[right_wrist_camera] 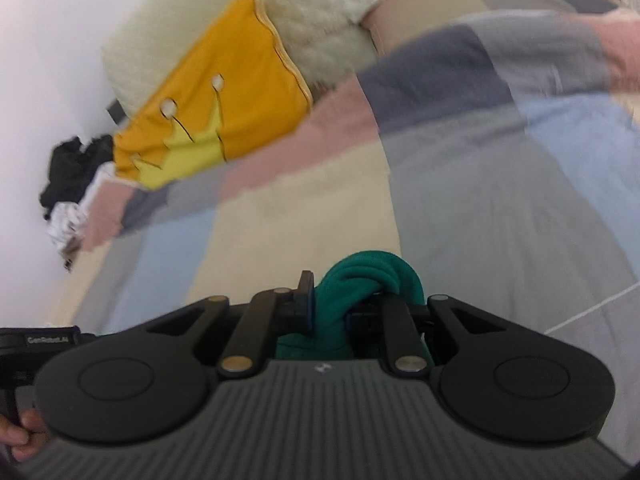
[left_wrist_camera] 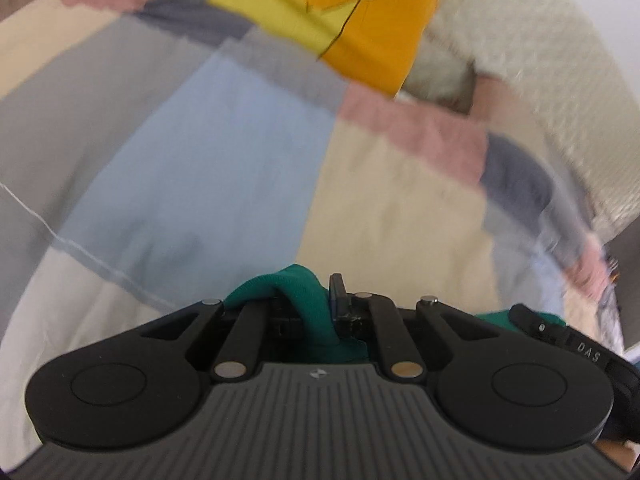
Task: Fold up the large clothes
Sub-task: 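Lower the hanging hoodie flat onto the quilt with both grippers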
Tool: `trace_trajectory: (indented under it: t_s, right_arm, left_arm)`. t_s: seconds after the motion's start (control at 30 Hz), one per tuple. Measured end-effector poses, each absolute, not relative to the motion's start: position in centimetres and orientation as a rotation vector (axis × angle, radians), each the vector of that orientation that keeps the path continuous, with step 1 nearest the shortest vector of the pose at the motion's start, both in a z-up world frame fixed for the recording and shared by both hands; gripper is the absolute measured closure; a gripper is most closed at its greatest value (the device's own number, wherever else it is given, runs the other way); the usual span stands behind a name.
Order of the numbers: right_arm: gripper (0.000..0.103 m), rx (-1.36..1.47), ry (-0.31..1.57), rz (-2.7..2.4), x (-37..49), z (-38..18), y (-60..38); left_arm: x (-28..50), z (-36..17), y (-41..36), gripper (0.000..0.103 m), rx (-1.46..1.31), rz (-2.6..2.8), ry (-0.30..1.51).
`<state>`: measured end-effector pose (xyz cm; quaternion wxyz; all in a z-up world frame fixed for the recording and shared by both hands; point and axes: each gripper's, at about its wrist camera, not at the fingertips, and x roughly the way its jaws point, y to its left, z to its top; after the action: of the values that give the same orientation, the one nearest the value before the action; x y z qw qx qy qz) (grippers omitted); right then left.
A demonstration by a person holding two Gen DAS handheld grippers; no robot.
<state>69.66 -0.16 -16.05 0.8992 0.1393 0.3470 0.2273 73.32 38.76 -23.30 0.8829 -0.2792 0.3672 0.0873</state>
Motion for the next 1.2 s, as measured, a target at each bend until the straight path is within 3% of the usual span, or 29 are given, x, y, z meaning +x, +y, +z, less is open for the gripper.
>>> trace_trajectory:
  t_s: [0.17, 0.2, 0.23, 0.27, 0.3, 0.33, 0.4, 0.47, 1.0, 1.2]
  right_arm:
    - [0.082, 0.278, 0.751, 0.46, 70.2, -16.8, 0.3]
    - [0.08, 0.285, 0.757, 0.466, 70.2, -16.6, 0.3]
    - [0.078, 0.29, 0.763, 0.471, 70.1, -16.4, 0.2]
    - [0.072, 0.288, 0.772, 0.474, 70.0, -16.2, 0.2]
    - [0.068, 0.28, 0.784, 0.478, 69.7, -15.9, 0.3]
    - [0.057, 0.274, 0.791, 0.482, 69.3, -15.5, 0.3]
    - [0.035, 0.258, 0.779, 0.493, 67.7, -14.3, 0.1]
    - [0.02, 0.231, 0.746, 0.501, 65.5, -12.7, -0.2]
    - [0.02, 0.044, 0.553, 0.482, 42.0, 0.3, -7.3]
    - [0.02, -0.034, 0.474, 0.515, 32.0, 2.8, -8.5]
  left_arm:
    - [72.0, -21.3, 37.6, 0.086, -0.535, 0.159, 0.807]
    - [71.8, -20.8, 37.6, 0.083, -0.54, 0.15, 0.813]
    - [71.4, -20.1, 37.7, 0.072, -0.551, 0.136, 0.814]
    - [70.9, -19.4, 37.7, 0.053, -0.564, 0.116, 0.812]
    - [70.5, -18.8, 37.6, 0.046, -0.564, 0.108, 0.803]
    - [70.0, -18.1, 37.5, 0.04, -0.55, 0.11, 0.789]
    - [69.2, -16.5, 36.9, 0.037, -0.507, 0.126, 0.794]
    - [67.8, -14.6, 36.2, 0.034, -0.474, 0.114, 0.783]
    - [42.7, -0.5, 29.1, 0.031, -0.348, 0.098, 0.608]
    - [31.9, 1.8, 24.9, 0.031, -0.326, 0.075, 0.57]
